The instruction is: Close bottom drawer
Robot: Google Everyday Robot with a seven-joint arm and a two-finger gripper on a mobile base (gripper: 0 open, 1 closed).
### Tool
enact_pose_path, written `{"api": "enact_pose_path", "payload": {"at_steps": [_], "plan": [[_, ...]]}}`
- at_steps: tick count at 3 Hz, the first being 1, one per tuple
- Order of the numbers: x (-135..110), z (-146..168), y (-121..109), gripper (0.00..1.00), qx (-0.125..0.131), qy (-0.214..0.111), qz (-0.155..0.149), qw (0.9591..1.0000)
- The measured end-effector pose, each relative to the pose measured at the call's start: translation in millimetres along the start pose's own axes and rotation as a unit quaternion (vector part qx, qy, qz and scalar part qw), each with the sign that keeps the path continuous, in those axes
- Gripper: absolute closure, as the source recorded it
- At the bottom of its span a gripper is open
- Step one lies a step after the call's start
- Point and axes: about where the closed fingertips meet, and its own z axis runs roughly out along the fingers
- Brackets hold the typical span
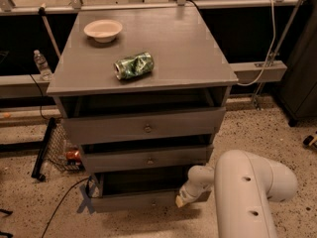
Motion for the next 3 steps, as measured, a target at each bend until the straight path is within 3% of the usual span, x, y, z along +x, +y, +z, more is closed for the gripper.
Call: {"api": "enact_pose_path", "payload": {"at_steps": [1, 3], "plan": [[-2, -1, 1, 1.0, 0.005, -0.008, -0.003, 1.0], [-31, -8, -5, 1.0, 0.041, -0.058, -0.042, 0.9966]]}}
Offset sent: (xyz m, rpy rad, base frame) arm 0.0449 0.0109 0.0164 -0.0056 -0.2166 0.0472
